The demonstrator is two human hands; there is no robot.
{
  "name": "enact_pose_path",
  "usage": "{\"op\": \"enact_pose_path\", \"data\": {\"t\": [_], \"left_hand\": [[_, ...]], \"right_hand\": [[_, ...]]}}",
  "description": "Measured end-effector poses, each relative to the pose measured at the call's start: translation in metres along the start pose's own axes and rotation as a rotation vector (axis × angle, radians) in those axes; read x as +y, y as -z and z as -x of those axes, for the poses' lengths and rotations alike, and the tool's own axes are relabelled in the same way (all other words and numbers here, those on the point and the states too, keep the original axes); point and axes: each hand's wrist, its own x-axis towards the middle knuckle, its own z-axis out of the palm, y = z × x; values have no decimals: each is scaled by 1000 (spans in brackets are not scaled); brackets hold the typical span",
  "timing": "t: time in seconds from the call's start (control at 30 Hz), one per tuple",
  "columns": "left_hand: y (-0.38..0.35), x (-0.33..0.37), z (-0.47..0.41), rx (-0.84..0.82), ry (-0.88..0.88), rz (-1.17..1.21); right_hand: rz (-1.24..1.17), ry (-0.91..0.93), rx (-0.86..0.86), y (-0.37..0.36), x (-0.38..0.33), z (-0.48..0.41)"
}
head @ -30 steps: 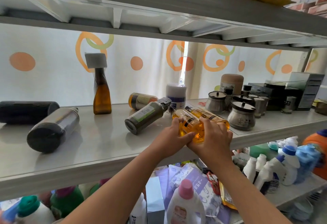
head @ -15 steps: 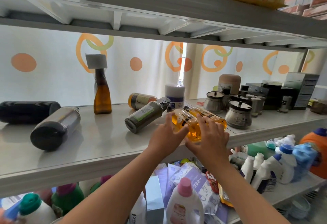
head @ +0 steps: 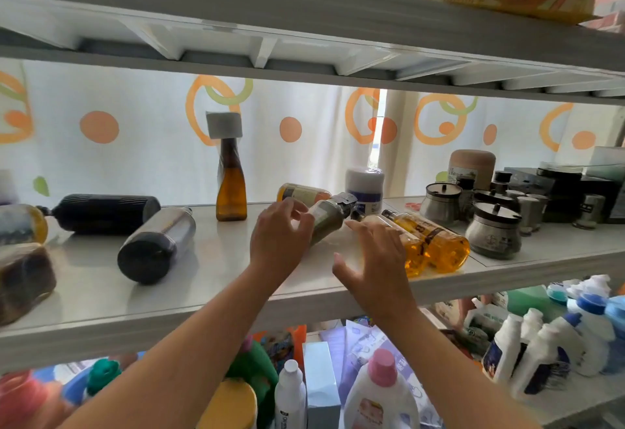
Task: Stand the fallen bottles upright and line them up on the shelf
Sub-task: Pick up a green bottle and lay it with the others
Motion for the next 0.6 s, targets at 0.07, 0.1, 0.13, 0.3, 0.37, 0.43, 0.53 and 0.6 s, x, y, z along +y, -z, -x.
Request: {"op": "enact_pose_path", "data": {"t": [0.07, 0.1, 0.13, 0.3, 0.37, 0.43, 0.53, 0.6], "left_hand": [[4, -15, -5, -29, 47, 43], [4, -23, -7, -76, 76, 53], [3, -30, -7, -137, 101, 57], [0, -46, -10, -368, 184, 290], [1, -47, -9, -404, 120, 197], [3, -48, -7, -380, 57, 154], [7, -47, -5, -354, 50, 163], [8, -46, -3, -362, 44, 142]], "right_hand": [[-107, -37, -87, -10, -11, -5], [-147, -59, -140, -15, -16, -7], [-166, -75, -184, -21, -20, -9], [-181, -217, -367, -48, -29, -19], [-144, -285, -415, -57, -27, -23], [-55, -310, -460, -61, -27, -24], [16, -282, -500, -62, -29, -24], [12, -265, -520, -61, -31, -24]]}}
